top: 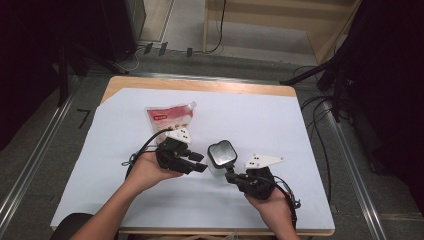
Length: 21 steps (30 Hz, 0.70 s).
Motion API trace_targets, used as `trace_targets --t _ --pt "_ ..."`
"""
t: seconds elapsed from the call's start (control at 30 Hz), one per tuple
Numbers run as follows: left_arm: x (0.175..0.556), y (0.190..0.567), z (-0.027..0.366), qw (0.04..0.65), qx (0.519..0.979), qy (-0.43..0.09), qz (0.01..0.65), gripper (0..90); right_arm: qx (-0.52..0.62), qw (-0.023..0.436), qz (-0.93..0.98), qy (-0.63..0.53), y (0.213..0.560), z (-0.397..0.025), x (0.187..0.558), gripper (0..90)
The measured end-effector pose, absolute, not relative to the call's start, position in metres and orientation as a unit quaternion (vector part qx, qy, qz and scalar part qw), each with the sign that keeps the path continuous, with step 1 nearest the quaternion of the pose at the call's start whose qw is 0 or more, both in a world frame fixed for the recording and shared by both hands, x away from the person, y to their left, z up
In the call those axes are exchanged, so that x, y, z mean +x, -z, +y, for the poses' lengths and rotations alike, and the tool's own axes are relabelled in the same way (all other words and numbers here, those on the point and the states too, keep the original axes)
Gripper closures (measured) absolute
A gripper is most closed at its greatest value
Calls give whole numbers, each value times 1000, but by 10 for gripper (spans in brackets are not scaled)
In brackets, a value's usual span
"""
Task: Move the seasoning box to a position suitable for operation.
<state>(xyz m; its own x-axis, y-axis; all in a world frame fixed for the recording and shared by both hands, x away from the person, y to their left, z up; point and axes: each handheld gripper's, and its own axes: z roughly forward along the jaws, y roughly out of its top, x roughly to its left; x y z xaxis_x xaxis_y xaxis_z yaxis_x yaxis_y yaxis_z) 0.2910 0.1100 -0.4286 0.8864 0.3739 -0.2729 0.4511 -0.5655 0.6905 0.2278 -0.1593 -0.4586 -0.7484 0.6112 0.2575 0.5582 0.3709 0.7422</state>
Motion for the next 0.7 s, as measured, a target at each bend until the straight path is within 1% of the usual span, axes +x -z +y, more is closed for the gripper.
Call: trace_targets --t 0.13,0.3,0.7 --pt "294 432 113 405 882 53 234 453 344 25 833 -432 463 -150 228 900" --pt "293 432 113 410 883 41 226 403 347 24 839 -418 474 -145 231 900" --pt "295 432 116 409 882 24 231 391 351 27 842 -408 479 -148 237 900"
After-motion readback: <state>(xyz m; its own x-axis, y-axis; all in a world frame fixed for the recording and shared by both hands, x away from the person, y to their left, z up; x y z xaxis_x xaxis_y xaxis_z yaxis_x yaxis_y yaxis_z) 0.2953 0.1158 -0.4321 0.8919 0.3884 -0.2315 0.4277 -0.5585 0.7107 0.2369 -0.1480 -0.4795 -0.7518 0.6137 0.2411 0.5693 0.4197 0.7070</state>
